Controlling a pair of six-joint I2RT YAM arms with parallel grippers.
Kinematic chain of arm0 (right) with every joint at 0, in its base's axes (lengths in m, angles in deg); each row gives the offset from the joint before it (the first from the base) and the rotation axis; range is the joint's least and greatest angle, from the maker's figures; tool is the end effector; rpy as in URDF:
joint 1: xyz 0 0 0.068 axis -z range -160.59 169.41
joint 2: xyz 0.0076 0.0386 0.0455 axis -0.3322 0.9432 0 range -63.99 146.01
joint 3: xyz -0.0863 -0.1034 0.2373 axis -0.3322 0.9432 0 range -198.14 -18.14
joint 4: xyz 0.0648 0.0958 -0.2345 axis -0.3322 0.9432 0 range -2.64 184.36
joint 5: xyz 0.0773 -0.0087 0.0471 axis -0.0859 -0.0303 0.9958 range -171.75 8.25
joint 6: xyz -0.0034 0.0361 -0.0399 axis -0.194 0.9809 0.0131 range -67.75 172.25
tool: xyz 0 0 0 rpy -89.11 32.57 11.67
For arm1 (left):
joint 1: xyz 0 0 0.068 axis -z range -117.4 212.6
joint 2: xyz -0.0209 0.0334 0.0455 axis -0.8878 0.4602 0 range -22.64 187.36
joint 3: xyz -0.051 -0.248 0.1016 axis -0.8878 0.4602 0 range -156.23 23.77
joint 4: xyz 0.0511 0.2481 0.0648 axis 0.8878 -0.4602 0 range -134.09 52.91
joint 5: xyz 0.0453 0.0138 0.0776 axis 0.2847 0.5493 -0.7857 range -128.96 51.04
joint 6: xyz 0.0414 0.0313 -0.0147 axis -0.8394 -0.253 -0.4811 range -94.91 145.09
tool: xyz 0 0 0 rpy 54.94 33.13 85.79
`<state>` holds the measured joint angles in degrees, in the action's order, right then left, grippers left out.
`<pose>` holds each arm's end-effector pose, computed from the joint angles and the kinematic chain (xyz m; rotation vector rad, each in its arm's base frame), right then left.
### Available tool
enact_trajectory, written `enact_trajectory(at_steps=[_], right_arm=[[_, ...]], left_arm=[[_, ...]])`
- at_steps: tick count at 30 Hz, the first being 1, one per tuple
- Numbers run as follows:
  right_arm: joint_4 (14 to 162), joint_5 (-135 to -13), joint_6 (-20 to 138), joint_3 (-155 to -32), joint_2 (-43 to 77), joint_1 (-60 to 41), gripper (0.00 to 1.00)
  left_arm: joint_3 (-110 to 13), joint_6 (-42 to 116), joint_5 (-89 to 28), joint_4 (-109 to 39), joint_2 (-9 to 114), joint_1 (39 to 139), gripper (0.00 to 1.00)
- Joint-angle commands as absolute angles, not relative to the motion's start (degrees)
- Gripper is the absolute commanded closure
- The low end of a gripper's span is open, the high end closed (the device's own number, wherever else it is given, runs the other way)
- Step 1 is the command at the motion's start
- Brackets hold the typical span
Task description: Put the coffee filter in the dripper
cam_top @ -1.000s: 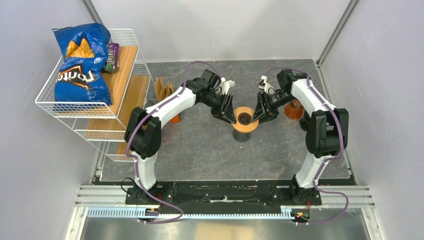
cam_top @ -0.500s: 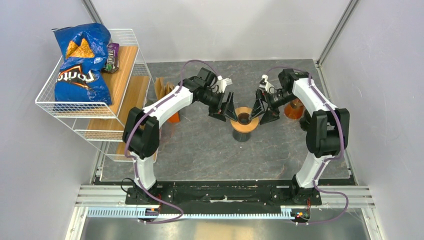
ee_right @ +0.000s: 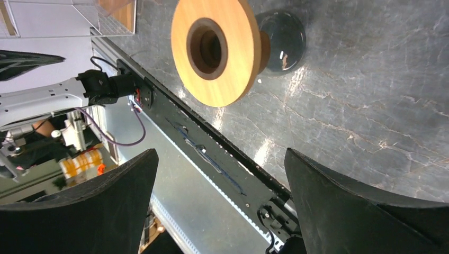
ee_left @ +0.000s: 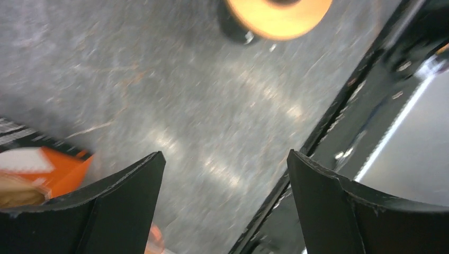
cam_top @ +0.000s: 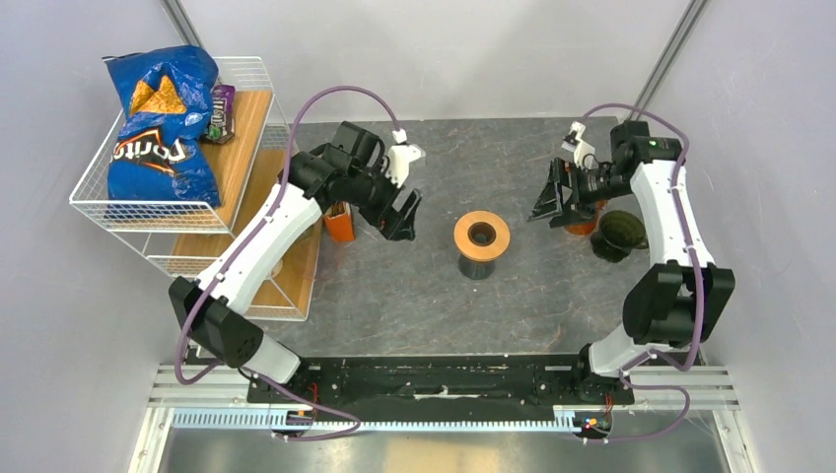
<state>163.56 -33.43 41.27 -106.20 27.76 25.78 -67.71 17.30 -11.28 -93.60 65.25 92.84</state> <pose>0.2947 -0.0063 0.3253 -0.2094 2.6180 1.1288 0.2636 -0.1727 0.3683 1.0080 2.2919 -0.7659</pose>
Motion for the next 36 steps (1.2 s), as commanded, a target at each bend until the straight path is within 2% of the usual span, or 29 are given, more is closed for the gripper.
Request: enact_trajectory(at_steps=[1,4,5,8,10,18,28,36], right_arm=[[163.4,-33.4,44.2,-110.6,23.3,25.5,0.03],[161.2,-34.9,46.5,-109.8,21.1,25.5,0.03],[161.1,-35.4,46.6,-109.5,20.8,25.5,0.03],[161.2,-36.0,46.4,-108.6,20.9,25.5,0.03],[161.3,-35.7,46.3,-108.4,21.2,25.5,0.03],[161.9,-35.5,45.6,-109.5,22.5,25.5,0.03],[162.2,-35.7,45.1,-109.6,23.1,25.5,0.03],[163.1,-35.9,44.4,-110.1,23.1,25.5,0.03]], left_arm=[[-68.6,-2.1,-33.4,-108.1,63.0,96.6,0.08],[-64.7,-3.5,-46.4,-108.9,58.9,99.0,0.09],[-63.3,-3.9,-49.0,-108.9,57.1,99.9,0.05],[-57.9,-3.8,-60.3,-107.2,53.3,102.7,0.04],[-54.4,-3.9,-64.1,-105.8,51.0,102.9,0.05],[-44.3,1.2,-60.2,-106.9,47.0,104.0,0.22],[-37.1,5.4,-59.0,-98.4,49.4,105.0,0.23],[-30.1,4.1,-62.8,-89.5,52.0,105.2,0.35]])
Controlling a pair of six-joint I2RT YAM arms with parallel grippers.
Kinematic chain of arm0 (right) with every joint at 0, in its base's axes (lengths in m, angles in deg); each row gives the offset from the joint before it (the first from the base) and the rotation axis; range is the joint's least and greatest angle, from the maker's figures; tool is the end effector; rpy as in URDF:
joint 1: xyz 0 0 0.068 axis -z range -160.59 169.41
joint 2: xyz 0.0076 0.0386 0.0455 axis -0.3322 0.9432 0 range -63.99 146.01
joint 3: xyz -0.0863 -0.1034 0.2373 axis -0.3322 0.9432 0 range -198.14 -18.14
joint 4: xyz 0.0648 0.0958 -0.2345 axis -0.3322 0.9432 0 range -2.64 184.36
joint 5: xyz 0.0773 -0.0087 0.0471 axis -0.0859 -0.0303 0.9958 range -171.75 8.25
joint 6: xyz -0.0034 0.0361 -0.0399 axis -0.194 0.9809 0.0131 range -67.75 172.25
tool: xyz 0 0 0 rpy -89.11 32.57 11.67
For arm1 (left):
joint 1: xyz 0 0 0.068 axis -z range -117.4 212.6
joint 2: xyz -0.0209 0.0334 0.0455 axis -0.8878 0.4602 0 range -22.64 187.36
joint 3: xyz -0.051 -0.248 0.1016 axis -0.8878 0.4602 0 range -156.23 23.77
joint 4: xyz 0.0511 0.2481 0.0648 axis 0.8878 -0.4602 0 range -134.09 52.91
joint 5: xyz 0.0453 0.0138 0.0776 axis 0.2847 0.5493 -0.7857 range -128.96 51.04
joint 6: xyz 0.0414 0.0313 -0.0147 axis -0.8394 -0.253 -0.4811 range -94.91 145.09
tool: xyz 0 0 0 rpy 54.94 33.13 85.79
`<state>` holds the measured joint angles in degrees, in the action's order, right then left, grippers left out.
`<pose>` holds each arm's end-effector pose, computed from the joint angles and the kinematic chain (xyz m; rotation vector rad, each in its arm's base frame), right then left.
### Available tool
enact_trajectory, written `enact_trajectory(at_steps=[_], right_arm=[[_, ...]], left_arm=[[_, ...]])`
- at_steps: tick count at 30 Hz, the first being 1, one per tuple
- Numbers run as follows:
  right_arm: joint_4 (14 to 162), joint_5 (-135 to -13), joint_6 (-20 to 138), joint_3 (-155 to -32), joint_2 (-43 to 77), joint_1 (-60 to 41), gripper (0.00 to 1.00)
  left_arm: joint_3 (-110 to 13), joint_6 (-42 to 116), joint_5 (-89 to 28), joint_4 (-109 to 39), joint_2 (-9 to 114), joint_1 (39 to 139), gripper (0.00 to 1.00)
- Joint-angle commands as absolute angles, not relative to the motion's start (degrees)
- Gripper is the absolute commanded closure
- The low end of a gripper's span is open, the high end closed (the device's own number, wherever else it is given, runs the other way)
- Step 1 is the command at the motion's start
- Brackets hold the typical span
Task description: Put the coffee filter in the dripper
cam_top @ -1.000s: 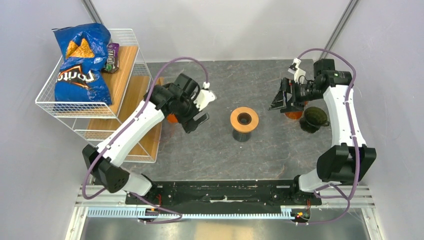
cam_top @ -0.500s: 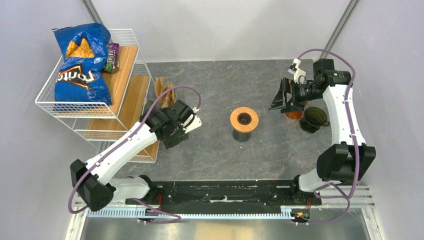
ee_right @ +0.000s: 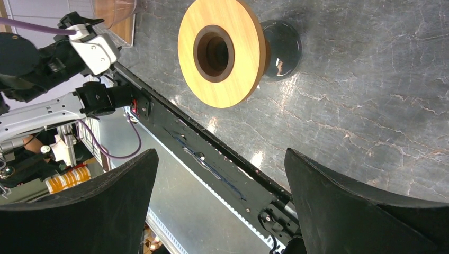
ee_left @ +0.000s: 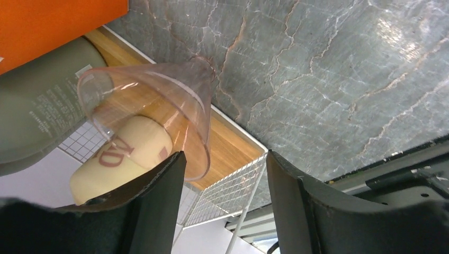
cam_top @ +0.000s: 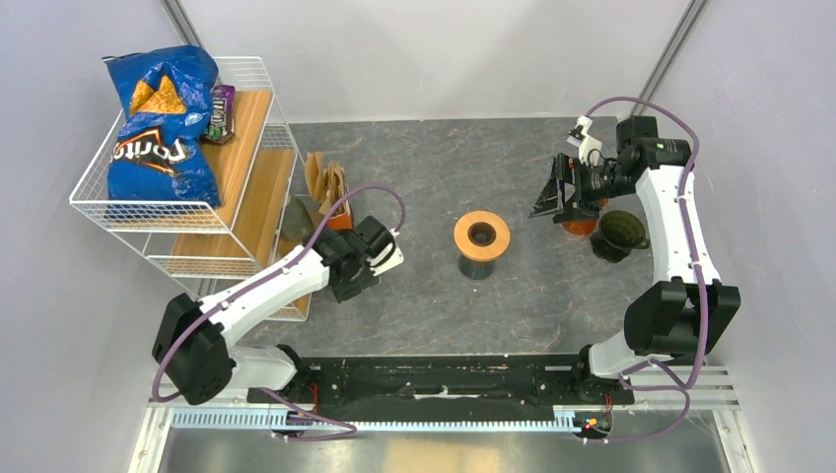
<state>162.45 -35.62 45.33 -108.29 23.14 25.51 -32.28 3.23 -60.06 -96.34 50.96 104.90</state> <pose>0.2798 -0.0042 0.3561 -0.1901 2.5579 1.0370 0.1726 -0.1396 0.2457 1.4442 2.4182 0.4583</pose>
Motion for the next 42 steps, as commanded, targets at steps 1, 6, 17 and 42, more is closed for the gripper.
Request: enact_trajectory(at_steps=[1,6,17,42], right_arm=[[163.3,-36.0,44.3,-110.0,23.1,25.5,0.03],[163.7,-35.6,43.9,-110.1,23.0,25.5,0.03],[164.2,-35.6,43.5,-110.6,23.4,25.5,0.03],[159.8,-38.0,56.0,-137.6,17.8,20.5,0.07]], left_arm=[[-29.4,3.8,-63.5,-88.2,52.2,105.2,0.36],[-25.7,2.3,-67.6,-82.4,53.0,105.2,0.43],[-22.4,-1.2,-71.5,-76.1,53.8,105.1,0.8],[-54.6,-60.0,-73.1,-103.1,45.1,139.3,0.98]])
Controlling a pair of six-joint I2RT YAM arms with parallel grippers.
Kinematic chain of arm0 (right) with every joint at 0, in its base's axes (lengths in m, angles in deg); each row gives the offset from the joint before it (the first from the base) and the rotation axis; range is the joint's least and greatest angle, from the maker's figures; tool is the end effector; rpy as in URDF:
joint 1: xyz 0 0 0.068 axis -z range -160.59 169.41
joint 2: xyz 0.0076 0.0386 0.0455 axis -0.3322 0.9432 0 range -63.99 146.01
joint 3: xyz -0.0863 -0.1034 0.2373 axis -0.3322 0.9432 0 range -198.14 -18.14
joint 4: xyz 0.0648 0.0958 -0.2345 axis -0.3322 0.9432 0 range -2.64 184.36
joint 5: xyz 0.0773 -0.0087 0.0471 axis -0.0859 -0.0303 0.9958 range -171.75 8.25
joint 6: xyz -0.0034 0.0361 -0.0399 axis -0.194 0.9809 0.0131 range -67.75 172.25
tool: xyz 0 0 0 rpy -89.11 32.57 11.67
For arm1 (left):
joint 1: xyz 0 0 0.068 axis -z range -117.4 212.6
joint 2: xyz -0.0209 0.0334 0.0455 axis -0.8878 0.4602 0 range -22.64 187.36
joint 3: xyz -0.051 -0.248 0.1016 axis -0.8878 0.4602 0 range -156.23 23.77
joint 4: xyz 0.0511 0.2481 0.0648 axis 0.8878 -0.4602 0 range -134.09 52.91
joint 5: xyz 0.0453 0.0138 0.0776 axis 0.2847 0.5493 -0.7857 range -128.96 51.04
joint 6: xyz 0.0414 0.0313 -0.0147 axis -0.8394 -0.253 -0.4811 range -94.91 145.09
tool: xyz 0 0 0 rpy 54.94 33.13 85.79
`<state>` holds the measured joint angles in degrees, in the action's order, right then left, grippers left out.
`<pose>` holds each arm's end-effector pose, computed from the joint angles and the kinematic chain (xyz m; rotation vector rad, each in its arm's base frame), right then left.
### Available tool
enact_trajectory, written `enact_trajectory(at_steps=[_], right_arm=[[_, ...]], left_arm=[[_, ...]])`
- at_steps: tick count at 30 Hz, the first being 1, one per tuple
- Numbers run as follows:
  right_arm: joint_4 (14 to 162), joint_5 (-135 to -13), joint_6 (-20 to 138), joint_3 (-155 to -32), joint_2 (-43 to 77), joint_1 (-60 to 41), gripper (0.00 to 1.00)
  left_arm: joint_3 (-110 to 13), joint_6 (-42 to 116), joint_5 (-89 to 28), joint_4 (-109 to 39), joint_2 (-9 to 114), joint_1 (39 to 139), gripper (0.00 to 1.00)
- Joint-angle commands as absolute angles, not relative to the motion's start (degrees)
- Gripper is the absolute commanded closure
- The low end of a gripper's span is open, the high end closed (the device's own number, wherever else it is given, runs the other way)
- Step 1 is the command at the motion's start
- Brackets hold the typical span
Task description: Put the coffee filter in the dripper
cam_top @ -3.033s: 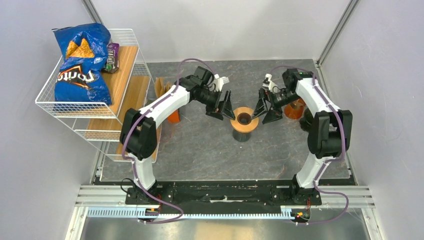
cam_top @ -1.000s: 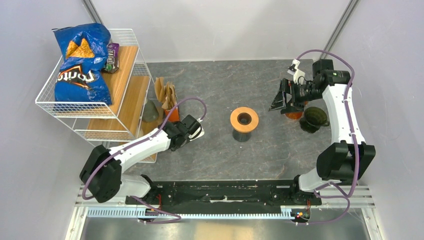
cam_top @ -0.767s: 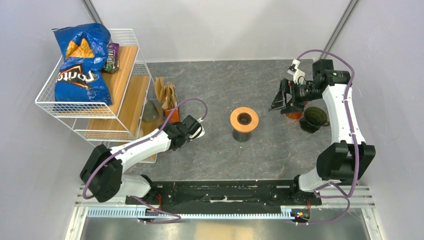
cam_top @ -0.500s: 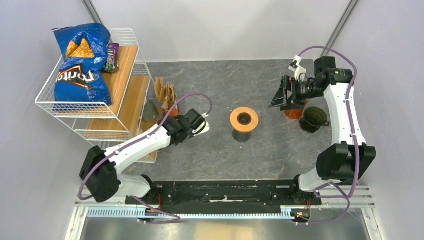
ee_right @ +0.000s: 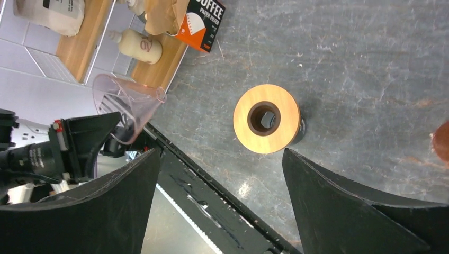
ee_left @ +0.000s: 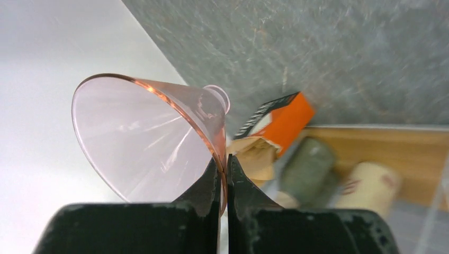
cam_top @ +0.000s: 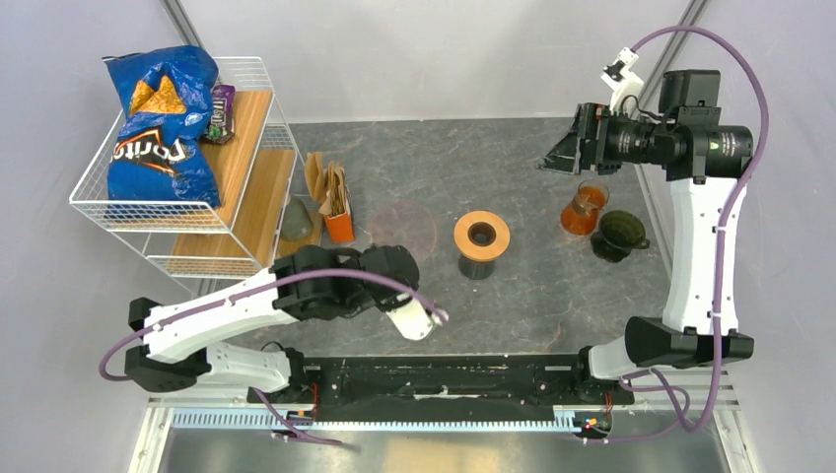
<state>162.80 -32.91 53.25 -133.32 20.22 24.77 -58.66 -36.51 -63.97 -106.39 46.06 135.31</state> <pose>0.2436 0.0040 0.4854 -0.2907 2.1771 0.9445 0.0762 -0.1941 0.3882 2.2069 1.1135 0.4705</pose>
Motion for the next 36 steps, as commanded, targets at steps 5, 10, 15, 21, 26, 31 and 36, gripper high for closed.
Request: enact_trajectory(at_steps=[5,10,15,21,26,31,36], right_arm=[[157.9,-53.2,55.2,-142.0,17.9,6.5,0.16],[158.2,-58.0,52.0,-142.2,18.3,-3.9,0.24],[159.1,-64.4,47.8,-141.4,19.5,-13.7,0.26],[158.8,-65.0,44.5,-137.3,19.7,-21.2,0.33],[158.5,-67.4,42.5,-134.5,20.2,-24.6,0.38],[157.6,-71.8,42.8,-135.8,21.8,-25.0,0.39],[157.4,-71.5,43.4,-135.6,22.1,-25.4,0.42]], left_arm=[[-56.1,-68.0,-77.5,-100.3,47.1,142.4,0.98],[-61.4,-66.7,-79.4,-102.5,51.3,145.2,0.98],[-62.4,-63.7,-79.4,-104.2,52.7,145.4,0.98],[-65.4,-57.1,-78.8,-108.5,54.3,145.5,0.98],[-65.3,-55.5,-78.0,-107.1,53.1,146.1,0.98],[-64.7,-54.8,-78.6,-107.0,52.6,146.7,0.98],[-64.5,-54.5,-78.9,-106.3,52.4,147.1,0.98]])
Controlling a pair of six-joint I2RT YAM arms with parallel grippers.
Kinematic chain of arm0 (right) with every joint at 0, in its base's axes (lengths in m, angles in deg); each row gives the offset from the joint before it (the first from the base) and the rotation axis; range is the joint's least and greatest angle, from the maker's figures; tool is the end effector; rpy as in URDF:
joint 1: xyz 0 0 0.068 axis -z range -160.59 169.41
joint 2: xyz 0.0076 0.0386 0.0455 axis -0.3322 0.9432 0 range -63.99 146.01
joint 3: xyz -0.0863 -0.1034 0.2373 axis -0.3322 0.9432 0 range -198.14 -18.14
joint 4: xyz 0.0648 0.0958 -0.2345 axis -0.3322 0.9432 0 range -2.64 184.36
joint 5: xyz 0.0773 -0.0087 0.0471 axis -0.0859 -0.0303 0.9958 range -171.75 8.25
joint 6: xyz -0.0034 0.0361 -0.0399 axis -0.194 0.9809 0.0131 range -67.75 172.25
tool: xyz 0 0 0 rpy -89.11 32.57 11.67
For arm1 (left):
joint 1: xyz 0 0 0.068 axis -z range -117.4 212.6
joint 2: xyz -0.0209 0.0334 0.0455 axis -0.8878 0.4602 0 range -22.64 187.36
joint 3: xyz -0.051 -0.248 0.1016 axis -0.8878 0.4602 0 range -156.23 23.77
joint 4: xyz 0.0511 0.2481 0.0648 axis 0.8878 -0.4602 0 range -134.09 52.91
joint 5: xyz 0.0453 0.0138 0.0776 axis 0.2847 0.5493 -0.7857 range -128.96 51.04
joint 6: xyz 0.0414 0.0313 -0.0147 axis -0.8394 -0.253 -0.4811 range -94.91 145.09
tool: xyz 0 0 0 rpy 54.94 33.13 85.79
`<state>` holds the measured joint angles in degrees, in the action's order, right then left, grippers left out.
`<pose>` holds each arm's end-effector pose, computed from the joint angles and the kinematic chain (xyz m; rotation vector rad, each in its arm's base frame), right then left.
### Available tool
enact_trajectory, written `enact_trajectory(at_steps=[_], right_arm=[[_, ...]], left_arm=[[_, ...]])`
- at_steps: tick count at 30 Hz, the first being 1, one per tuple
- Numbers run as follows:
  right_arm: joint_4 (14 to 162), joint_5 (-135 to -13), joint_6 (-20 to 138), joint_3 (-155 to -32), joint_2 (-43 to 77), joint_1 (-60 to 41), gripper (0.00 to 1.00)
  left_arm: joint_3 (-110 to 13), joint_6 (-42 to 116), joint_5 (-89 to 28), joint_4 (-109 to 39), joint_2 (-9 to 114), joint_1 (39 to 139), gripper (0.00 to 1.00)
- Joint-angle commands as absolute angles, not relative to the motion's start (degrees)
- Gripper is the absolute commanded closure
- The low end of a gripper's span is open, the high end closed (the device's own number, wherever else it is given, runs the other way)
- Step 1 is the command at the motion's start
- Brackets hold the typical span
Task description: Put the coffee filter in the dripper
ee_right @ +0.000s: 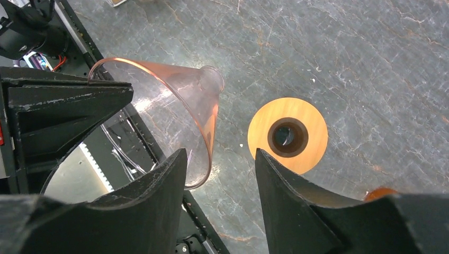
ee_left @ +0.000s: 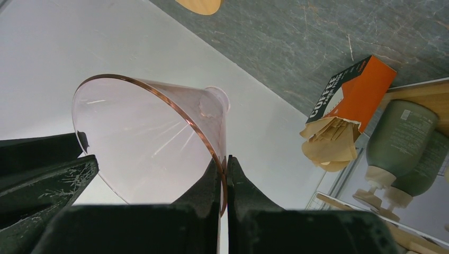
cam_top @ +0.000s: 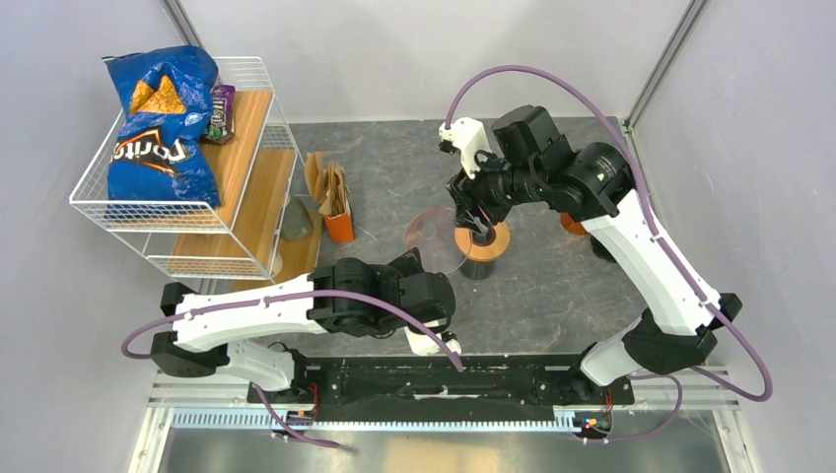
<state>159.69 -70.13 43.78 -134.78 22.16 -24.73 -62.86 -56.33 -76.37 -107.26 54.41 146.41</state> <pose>0.1846 0.1890 0.4803 -1.1340 2.0537 0.5478 0.0477 -0.2389 0.3816 2.4492 0.5412 0.8321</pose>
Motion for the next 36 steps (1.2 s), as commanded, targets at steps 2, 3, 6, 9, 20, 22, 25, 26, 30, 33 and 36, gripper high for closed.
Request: enact_trajectory(at_steps=[2,3,6,9,20,22,25,26,30,33,36], right_arm=[[157.4,-70.6,43.6,-134.6,21.7,-25.8,0.44],[157.2,-70.3,43.8,-134.0,21.6,-26.0,0.46],[156.9,-70.1,44.3,-133.4,21.7,-26.4,0.52],[156.8,-69.9,44.1,-133.6,22.4,-26.9,0.6],[156.5,-71.2,45.5,-134.2,22.8,-27.2,1.0],[156.6,-71.9,45.9,-134.4,22.8,-27.2,1.0],[157.2,-74.0,46.4,-134.1,22.2,-27.0,1.0],[157.6,-74.2,46.6,-133.9,21.8,-26.6,1.0],[160.6,-72.3,49.2,-133.4,20.6,-20.9,1.0],[165.4,-70.1,50.6,-135.2,21.4,-15.3,1.0],[170.6,-64.4,52.2,-137.7,23.4,-8.3,1.0]], left_arm=[[-64.4,-54.4,-78.9,-106.0,52.3,147.1,0.98],[-64.4,-54.4,-78.9,-105.5,52.2,147.2,0.98],[-64.4,-53.9,-79.0,-105.1,52.1,147.3,0.98],[-64.4,-53.4,-79.1,-104.6,52.0,147.4,0.98],[-59.9,-53.3,-79.5,-99.5,48.4,147.4,0.63],[-59.3,-52.4,-79.5,-97.6,47.4,147.4,0.36],[-59.1,-51.8,-79.2,-93.3,45.5,147.4,0.1],[-59.4,-51.5,-79.2,-91.9,44.5,147.4,0.09],[-62.4,-46.2,-77.5,-83.8,39.8,147.3,0.07],[-64.5,-39.8,-77.4,-77.3,36.4,146.7,0.0],[-64.8,-30.9,-78.8,-75.5,34.0,145.9,0.0]])
